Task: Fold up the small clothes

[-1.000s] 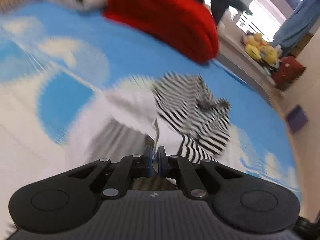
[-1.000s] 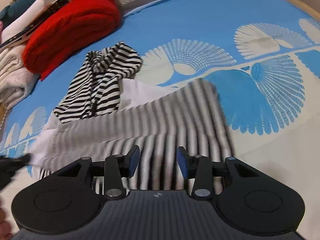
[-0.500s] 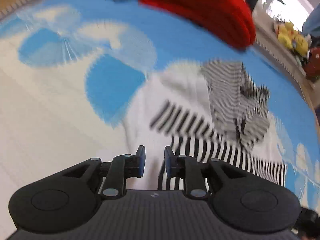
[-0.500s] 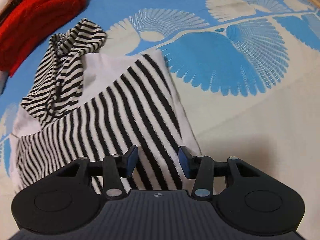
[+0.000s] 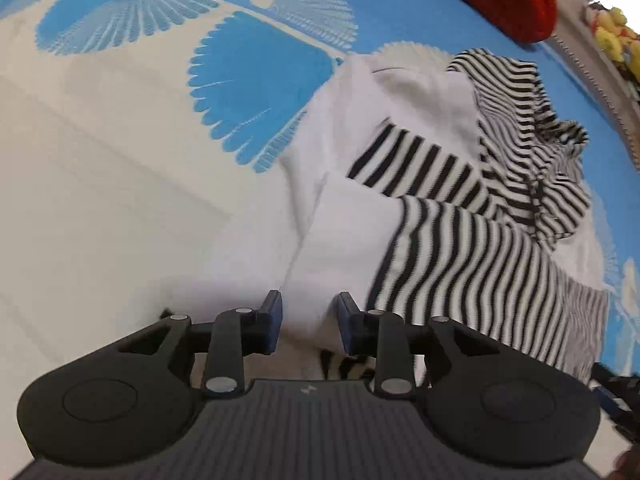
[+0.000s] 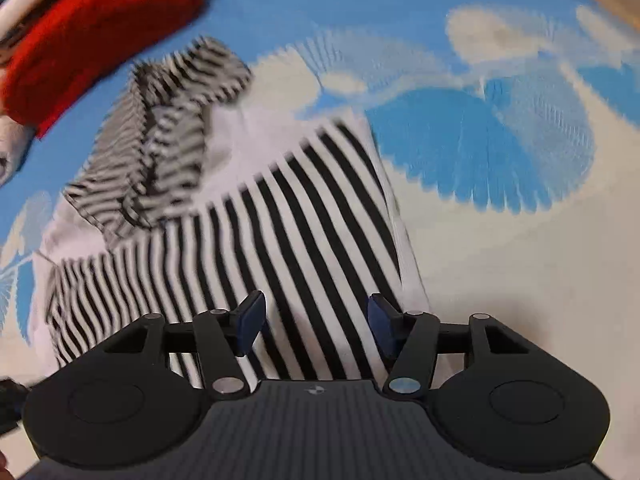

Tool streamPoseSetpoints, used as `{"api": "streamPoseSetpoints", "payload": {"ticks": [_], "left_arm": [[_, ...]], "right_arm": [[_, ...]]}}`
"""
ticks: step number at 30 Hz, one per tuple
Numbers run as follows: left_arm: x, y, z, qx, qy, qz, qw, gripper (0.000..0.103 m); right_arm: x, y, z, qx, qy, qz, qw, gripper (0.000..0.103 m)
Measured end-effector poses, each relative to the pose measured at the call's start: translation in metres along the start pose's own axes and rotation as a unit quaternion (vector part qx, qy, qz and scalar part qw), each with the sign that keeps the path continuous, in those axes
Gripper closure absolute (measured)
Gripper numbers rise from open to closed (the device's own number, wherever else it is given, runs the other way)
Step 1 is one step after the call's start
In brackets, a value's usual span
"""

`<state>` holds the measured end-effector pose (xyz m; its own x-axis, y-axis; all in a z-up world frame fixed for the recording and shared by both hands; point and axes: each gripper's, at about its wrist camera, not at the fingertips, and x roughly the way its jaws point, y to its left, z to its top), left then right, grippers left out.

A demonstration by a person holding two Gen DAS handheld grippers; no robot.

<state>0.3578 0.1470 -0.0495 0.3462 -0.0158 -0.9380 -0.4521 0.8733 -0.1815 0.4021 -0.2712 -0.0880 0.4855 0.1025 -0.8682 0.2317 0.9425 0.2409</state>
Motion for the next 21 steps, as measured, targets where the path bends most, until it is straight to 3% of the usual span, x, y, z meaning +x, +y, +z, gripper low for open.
{"api": "streamPoseSetpoints", "payload": {"ticks": [2, 4, 6, 7, 8, 11, 18, 21], "left_arm": [[-0.011, -0.009, 0.000, 0.028, -0.030, 0.003, 0.9992, 0.070], [-0.016, -0.015, 0.000, 0.048, -0.055, -0.017, 0.9972, 0.067], [0.000, -0.008, -0.001, 0.024, -0.010, -0.039, 0.9989, 0.066], [0.007, -0.002, -0.003, 0.004, 0.012, -0.033, 0.9994, 0.067], [0.008, 0.002, -0.004, -0.005, 0.006, -0.028, 0.9996, 0.071], [-0.009, -0.012, -0.001, 0.041, -0.037, 0.017, 0.9983, 0.069], [-0.048, -0.033, -0.002, 0.065, -0.108, -0.012, 0.9919, 0.057], [-0.056, -0.045, 0.001, 0.076, -0.131, -0.016, 0.9883, 0.047]], "right_arm": [[-0.006, 0.003, 0.002, -0.007, -0.004, 0.004, 1.000, 0.042], [-0.006, 0.003, 0.001, -0.006, 0.000, 0.014, 1.000, 0.036], [0.008, -0.005, -0.003, 0.016, 0.033, 0.032, 0.999, 0.035], [0.019, -0.012, -0.007, 0.036, 0.058, 0.028, 0.997, 0.037], [0.024, -0.017, -0.011, 0.048, 0.064, 0.022, 0.997, 0.038], [0.006, -0.006, -0.008, 0.026, 0.042, 0.012, 0.999, 0.037], [-0.038, 0.023, -0.002, -0.084, -0.042, -0.031, 0.995, 0.036], [-0.049, 0.023, -0.002, -0.100, -0.050, -0.033, 0.993, 0.036]]}}
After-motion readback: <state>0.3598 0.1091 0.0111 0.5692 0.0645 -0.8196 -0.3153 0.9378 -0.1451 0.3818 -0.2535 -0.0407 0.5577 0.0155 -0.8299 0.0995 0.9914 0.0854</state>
